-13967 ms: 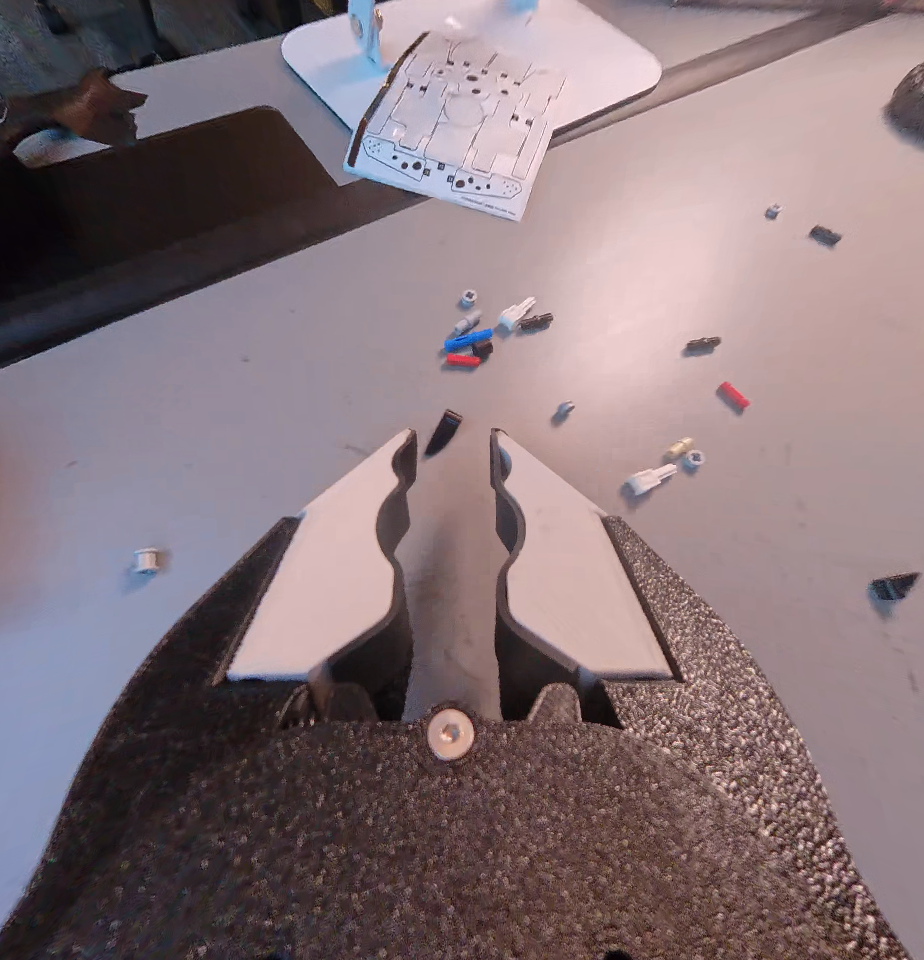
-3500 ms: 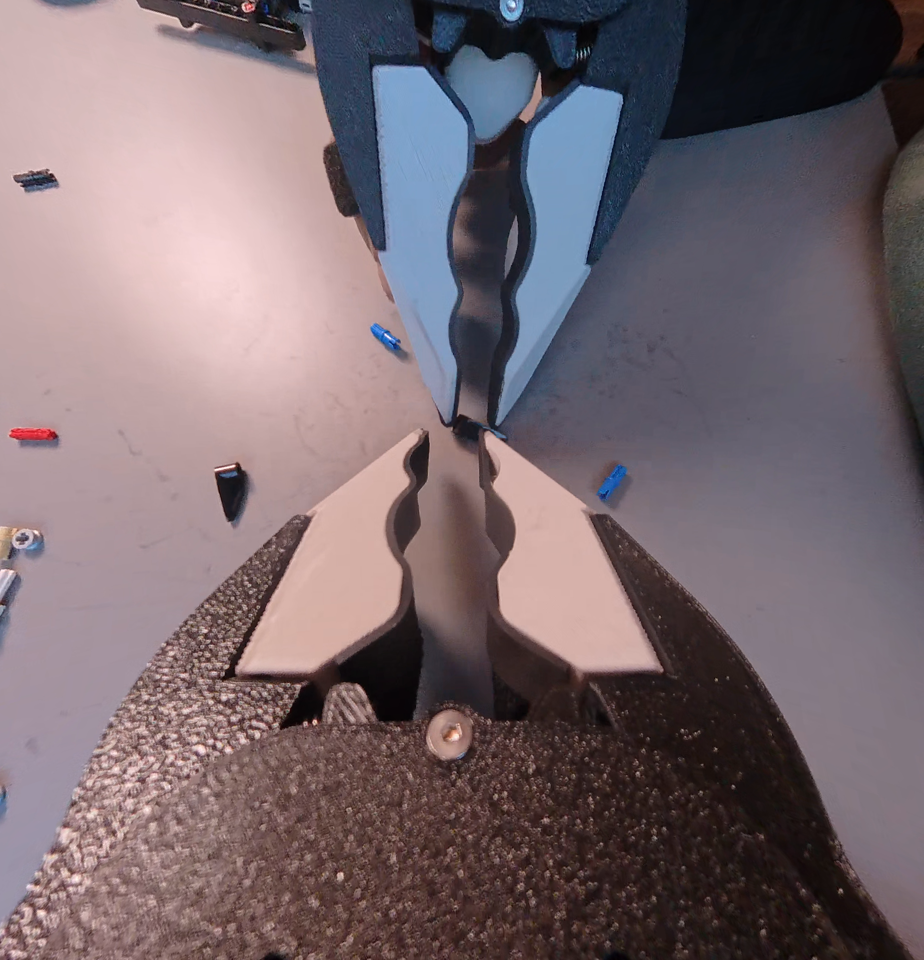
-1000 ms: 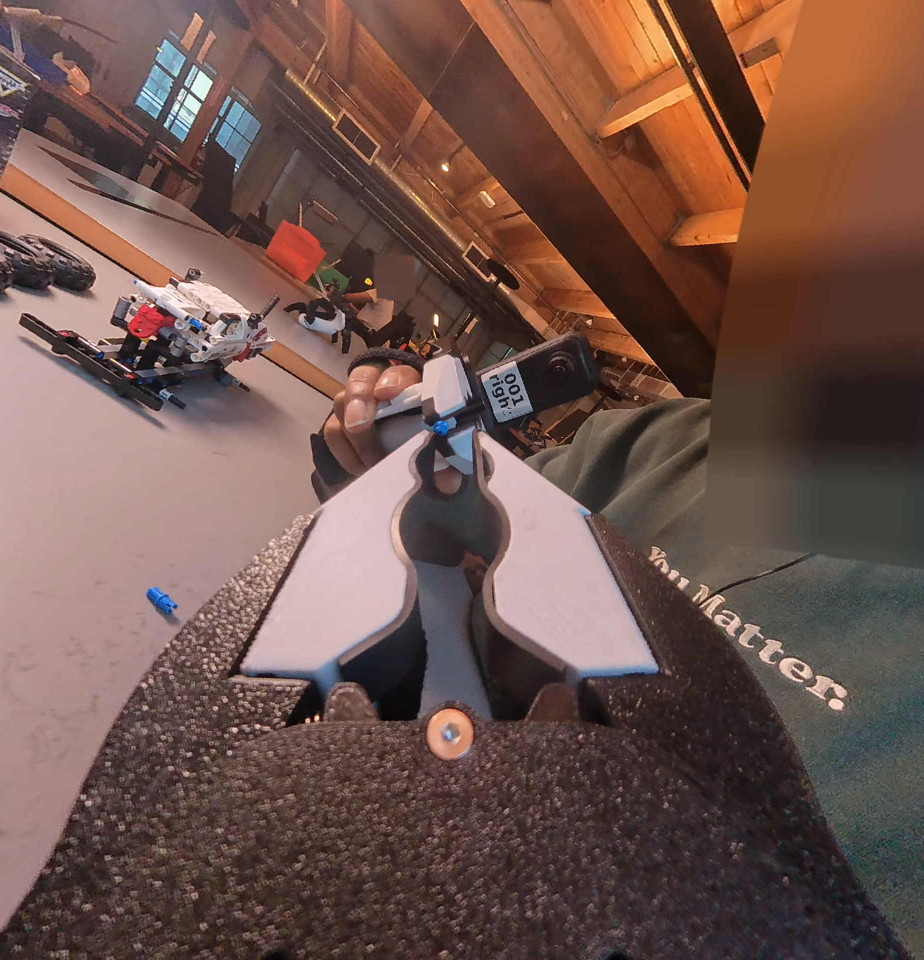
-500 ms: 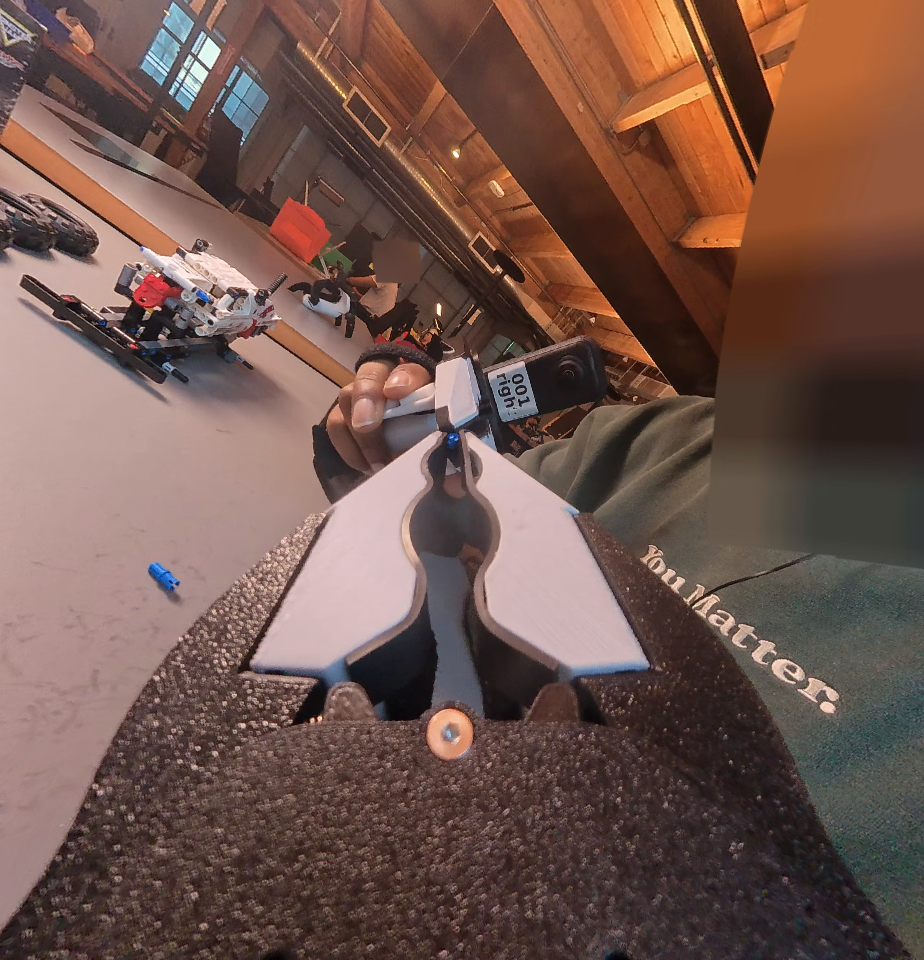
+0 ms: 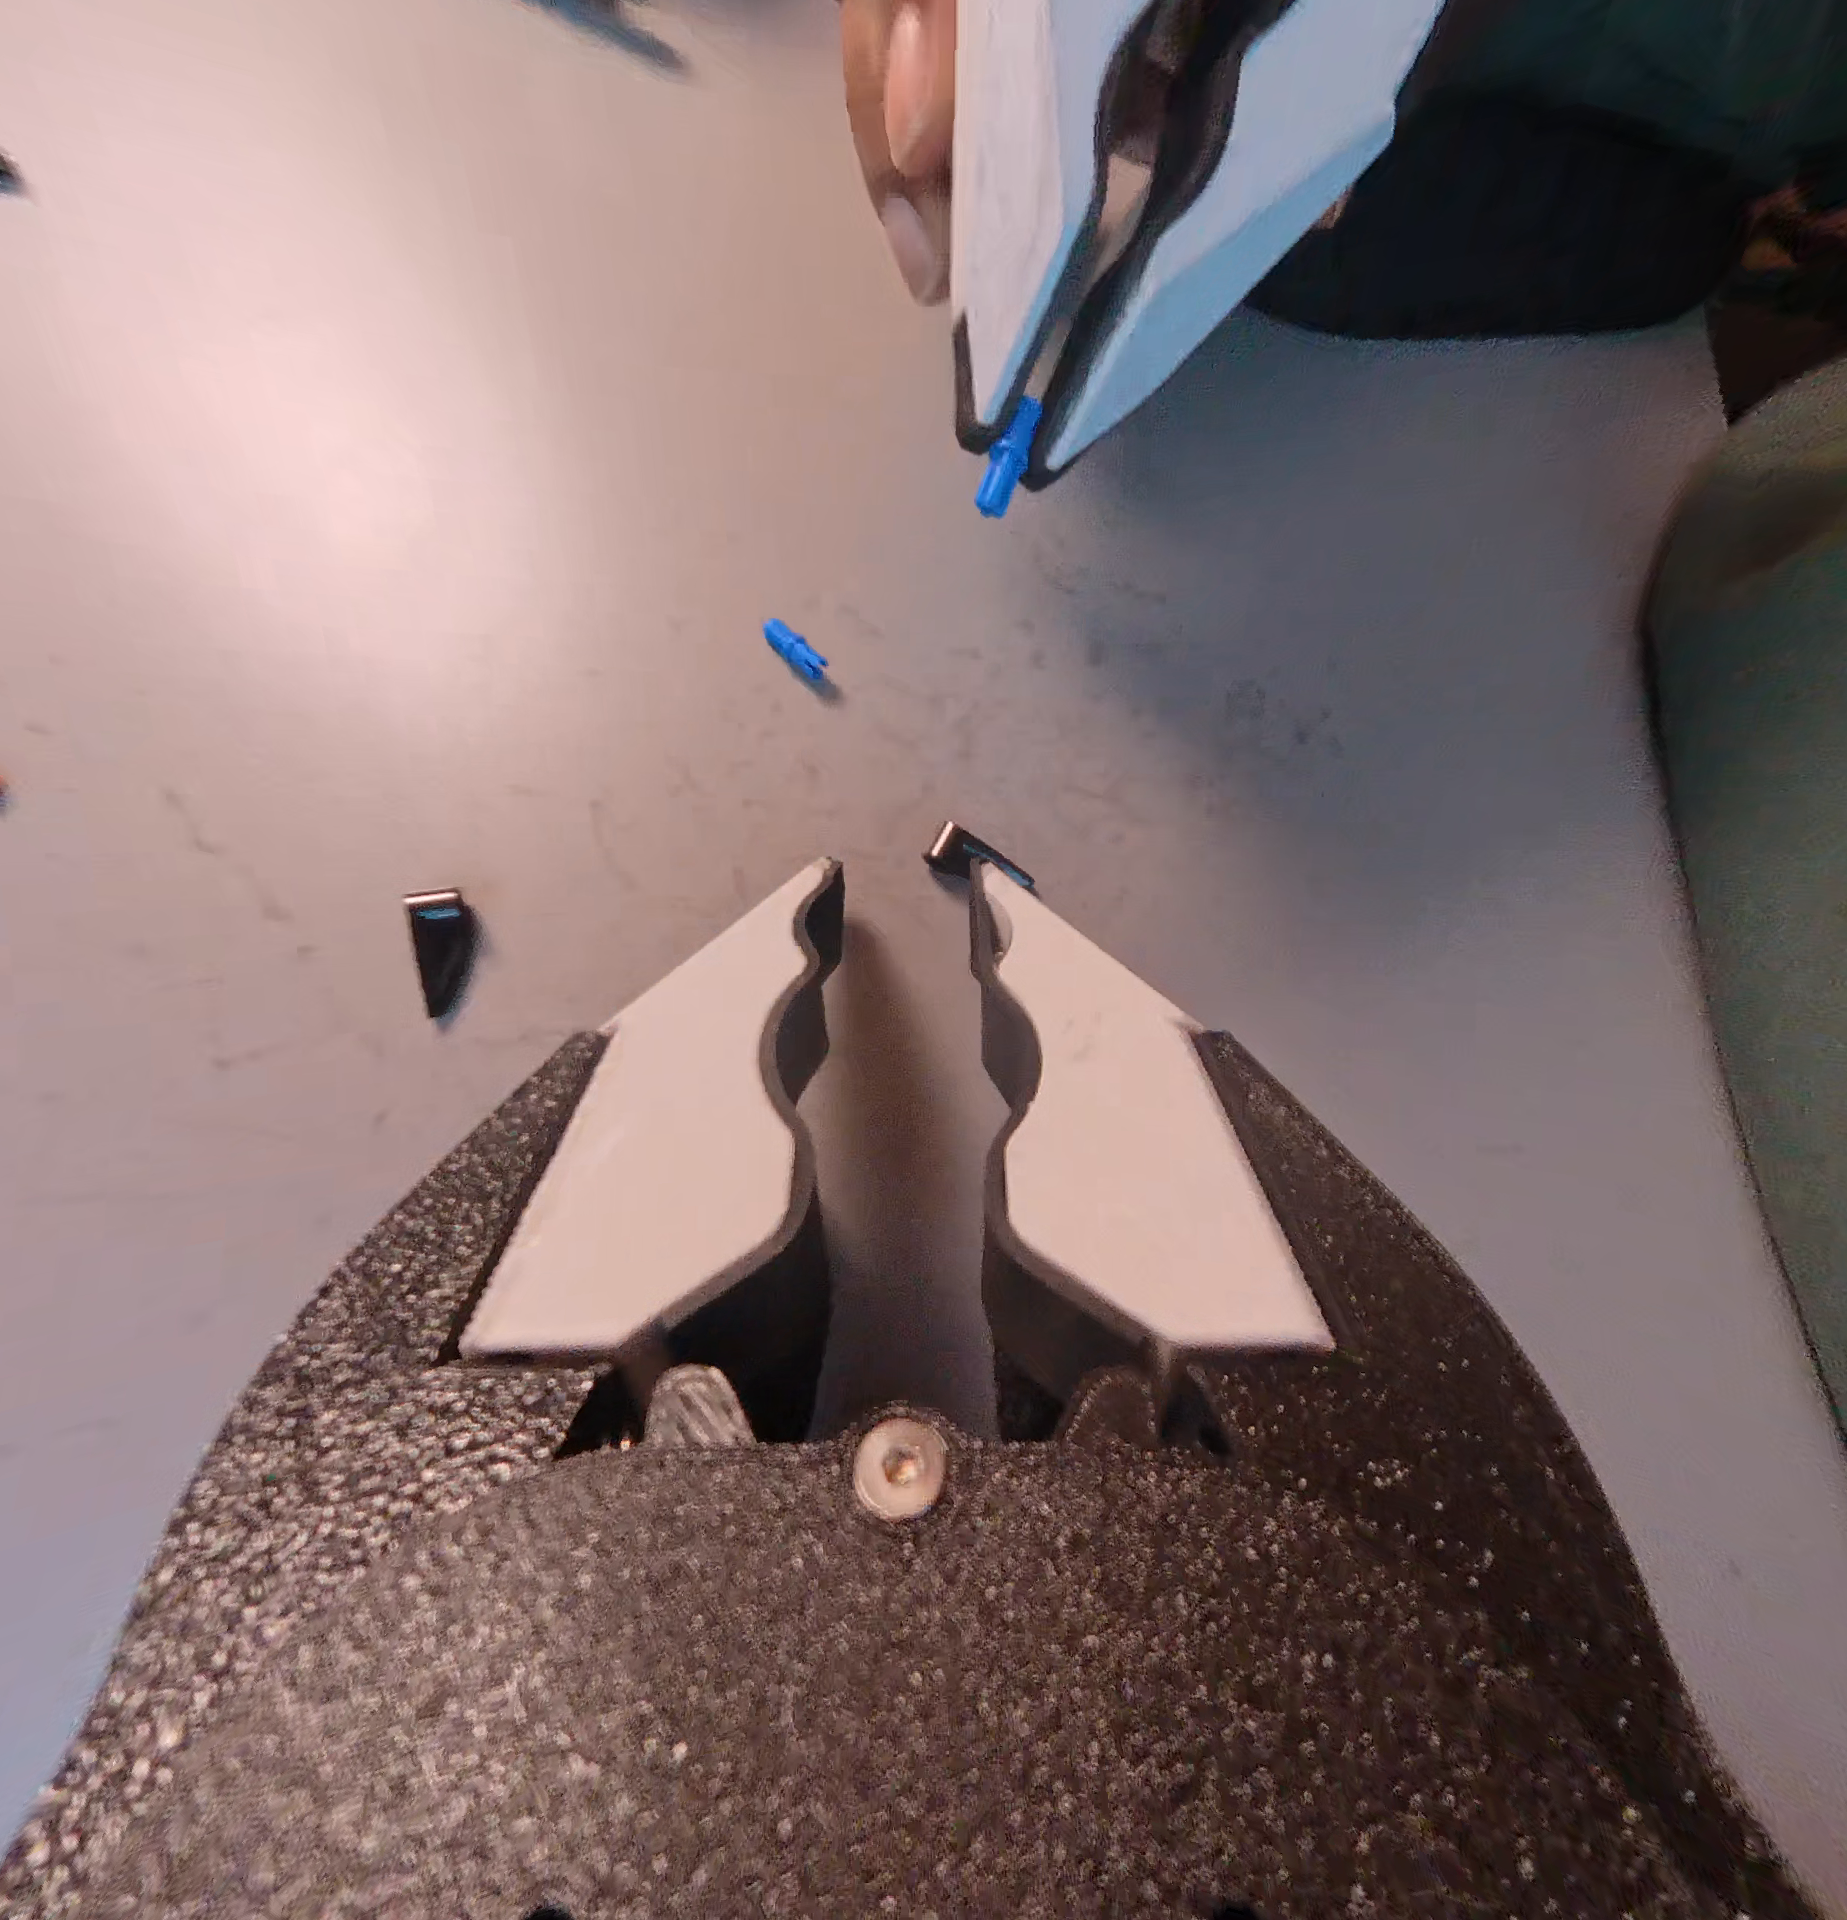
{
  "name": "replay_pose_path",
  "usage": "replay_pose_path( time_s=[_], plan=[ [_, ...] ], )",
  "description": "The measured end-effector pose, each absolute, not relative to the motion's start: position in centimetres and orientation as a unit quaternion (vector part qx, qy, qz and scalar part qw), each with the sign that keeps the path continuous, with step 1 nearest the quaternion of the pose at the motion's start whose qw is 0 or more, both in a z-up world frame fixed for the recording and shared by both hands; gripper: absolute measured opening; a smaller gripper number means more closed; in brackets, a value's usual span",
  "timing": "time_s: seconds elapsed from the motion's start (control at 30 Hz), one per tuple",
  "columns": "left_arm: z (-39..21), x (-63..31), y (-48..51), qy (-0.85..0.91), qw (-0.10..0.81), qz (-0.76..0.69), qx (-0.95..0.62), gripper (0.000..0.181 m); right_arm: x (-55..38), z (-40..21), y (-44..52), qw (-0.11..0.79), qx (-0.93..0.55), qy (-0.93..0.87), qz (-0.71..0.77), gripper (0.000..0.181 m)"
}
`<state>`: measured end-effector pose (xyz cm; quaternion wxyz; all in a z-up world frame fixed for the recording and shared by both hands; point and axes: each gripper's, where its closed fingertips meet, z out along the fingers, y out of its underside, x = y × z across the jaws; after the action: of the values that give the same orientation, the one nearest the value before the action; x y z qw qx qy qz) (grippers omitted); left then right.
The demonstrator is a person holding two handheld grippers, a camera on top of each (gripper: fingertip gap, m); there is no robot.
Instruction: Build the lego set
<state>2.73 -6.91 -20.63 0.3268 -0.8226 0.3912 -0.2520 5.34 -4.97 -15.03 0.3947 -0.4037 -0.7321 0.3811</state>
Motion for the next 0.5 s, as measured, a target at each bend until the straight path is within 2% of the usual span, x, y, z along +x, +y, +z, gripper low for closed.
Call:
replay_pose_path(
  time_s=[0.2, 0.27, 0.37, 0.4, 0.5],
  plan=[
    [-21.1, 3.8, -7.2, 0.433, 0.306, -0.262, -0.806, 0.022, 5.6, -15.8, -5.1, 0.381, -0.407, -0.738, 0.381, 0.004],
    [-21.1, 4.2, -7.4, 0.445, 0.303, -0.268, -0.799, 0.015, 5.6, -16.1, -5.1, 0.375, -0.411, -0.740, 0.379, 0.004],
    [-21.1, 4.5, -7.6, 0.456, 0.302, -0.266, -0.794, 0.014, 5.7, -16.7, -5.4, 0.363, -0.411, -0.748, 0.374, 0.004],
    [-21.2, 4.5, -7.6, 0.457, 0.303, -0.265, -0.793, 0.007, 5.8, -16.9, -5.5, 0.359, -0.411, -0.751, 0.372, 0.004],
    [-21.2, 4.5, -7.6, 0.459, 0.307, -0.260, -0.792, 0.006, 5.9, -17.2, -5.9, 0.354, -0.406, -0.755, 0.373, 0.004]
  ],
)
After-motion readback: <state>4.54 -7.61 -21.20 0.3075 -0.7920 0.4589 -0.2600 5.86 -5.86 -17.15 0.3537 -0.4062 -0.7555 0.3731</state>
